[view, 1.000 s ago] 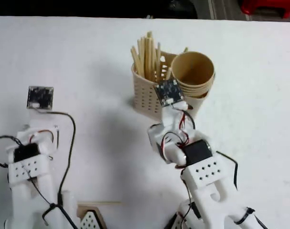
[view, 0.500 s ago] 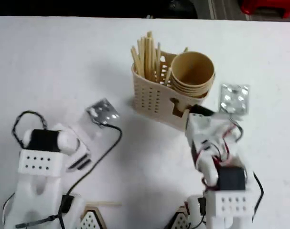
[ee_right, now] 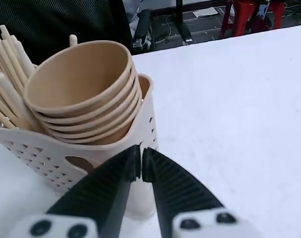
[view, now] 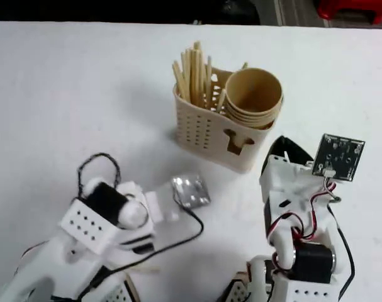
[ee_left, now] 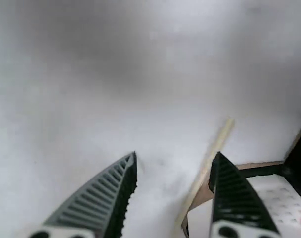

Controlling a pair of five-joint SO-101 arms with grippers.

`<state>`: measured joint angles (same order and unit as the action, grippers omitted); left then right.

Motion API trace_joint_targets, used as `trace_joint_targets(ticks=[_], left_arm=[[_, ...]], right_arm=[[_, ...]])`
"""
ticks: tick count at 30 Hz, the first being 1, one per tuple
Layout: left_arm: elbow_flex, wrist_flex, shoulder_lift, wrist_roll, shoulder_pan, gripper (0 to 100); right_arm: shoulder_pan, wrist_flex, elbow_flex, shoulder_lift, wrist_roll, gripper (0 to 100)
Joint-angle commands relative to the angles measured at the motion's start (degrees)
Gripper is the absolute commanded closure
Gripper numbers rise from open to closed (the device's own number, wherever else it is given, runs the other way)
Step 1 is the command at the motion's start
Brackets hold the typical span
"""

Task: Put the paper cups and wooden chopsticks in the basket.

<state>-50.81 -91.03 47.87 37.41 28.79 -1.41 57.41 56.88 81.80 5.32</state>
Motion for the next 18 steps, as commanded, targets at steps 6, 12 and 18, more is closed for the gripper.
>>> trace_joint_targets(ticks=[6, 12, 18], left_arm=[[-5.2, 7.5, -7.6, -0.4, 8.7, 79], [-4.4, 11.3, -21.8, -0.8, 12.9, 79], [-3.2, 12.9, -33.1, -0.9, 14.3, 79]], right_arm=[[-0.7, 0.2, -0.2, 0.7, 0.1, 98.1], [-0.7, 0.1, -0.2, 0.7, 0.0, 98.1], [-0.6, -0.7, 0.8, 0.8, 0.0, 98.1]])
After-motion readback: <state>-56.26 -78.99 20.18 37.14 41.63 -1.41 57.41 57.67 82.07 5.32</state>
